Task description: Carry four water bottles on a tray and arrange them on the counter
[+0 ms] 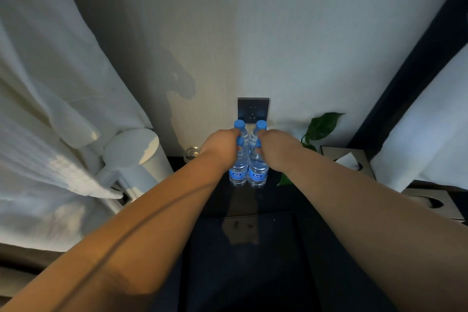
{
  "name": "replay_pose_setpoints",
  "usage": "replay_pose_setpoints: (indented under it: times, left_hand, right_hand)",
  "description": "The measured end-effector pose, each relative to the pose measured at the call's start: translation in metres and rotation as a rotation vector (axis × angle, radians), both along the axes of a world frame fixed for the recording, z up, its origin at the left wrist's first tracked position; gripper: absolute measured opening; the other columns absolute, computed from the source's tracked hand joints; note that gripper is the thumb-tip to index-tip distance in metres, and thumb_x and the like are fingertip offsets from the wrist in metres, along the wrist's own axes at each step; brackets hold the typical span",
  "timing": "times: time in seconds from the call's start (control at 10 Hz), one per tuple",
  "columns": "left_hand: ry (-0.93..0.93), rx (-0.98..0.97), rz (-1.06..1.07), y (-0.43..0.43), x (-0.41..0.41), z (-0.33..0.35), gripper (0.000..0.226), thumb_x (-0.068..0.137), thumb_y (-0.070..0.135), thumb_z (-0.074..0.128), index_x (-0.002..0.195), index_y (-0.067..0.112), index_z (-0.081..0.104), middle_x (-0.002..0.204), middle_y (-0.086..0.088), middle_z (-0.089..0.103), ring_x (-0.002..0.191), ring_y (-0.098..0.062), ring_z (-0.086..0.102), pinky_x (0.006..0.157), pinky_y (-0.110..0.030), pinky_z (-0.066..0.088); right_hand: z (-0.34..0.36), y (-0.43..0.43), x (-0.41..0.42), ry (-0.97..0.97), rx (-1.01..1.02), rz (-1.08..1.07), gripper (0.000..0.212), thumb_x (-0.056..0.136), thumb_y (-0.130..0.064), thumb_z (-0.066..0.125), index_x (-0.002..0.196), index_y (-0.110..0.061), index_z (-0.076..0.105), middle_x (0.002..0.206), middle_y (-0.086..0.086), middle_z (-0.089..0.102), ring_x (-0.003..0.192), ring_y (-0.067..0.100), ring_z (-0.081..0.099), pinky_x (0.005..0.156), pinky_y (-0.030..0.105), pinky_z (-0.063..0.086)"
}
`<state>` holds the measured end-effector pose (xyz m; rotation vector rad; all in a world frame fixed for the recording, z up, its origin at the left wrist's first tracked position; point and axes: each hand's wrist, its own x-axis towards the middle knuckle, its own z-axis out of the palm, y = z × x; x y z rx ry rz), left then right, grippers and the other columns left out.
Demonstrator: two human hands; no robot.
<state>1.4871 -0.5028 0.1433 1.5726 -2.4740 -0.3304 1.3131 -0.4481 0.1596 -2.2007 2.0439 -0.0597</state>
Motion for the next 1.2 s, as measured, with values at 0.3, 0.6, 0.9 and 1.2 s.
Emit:
replay_pose_setpoints:
  times: [0.3, 0.6, 0.9, 1.2]
  left_hand:
    - [0.031, 0.002, 0.025, 0.001, 0.0, -0.001, 0.027, 0.09, 0.012, 0.064, 0.115, 0.021, 0.061, 0.104, -0.005, 0.067, 0.079, -0.018, 0.051, 0.07, -0.03, 0.039]
    - [0.122, 0.012, 0.024, 0.007, 0.006, -0.002, 0.043, 0.093, 0.024, 0.066, 0.134, 0.02, 0.052, 0.117, -0.008, 0.068, 0.099, -0.028, 0.064, 0.077, -0.034, 0.048]
    - [0.191, 0.028, 0.048, 0.042, 0.043, -0.009, 0.063, 0.085, 0.054, 0.067, 0.139, 0.028, 0.048, 0.124, 0.001, 0.066, 0.104, -0.02, 0.064, 0.078, -0.034, 0.053]
    - [0.118, 0.019, 0.009, 0.062, 0.069, 0.006, 0.068, 0.081, 0.062, 0.061, 0.137, 0.025, 0.051, 0.125, -0.001, 0.064, 0.108, -0.022, 0.062, 0.083, -0.034, 0.051]
  right_hand:
    - [0.003, 0.0, 0.004, 0.007, 0.011, -0.017, 0.019, 0.099, -0.012, 0.06, 0.118, -0.013, 0.055, 0.094, 0.005, 0.059, 0.084, 0.021, 0.059, 0.07, 0.033, 0.044]
    - [-0.019, 0.014, 0.002, -0.037, -0.025, -0.078, 0.059, 0.1, -0.04, 0.062, 0.147, -0.019, 0.034, 0.102, 0.009, 0.059, 0.084, 0.024, 0.058, 0.065, 0.037, 0.045]
    - [-0.022, 0.057, 0.01, -0.258, -0.038, -0.264, 0.059, 0.097, -0.046, 0.06, 0.146, -0.022, 0.037, 0.117, 0.007, 0.062, 0.101, 0.025, 0.062, 0.082, 0.04, 0.054]
    - [0.0, 0.101, 0.02, -0.2, -0.095, -0.288, 0.06, 0.095, -0.058, 0.057, 0.148, -0.034, 0.04, 0.132, 0.006, 0.06, 0.116, 0.026, 0.06, 0.085, 0.038, 0.054]
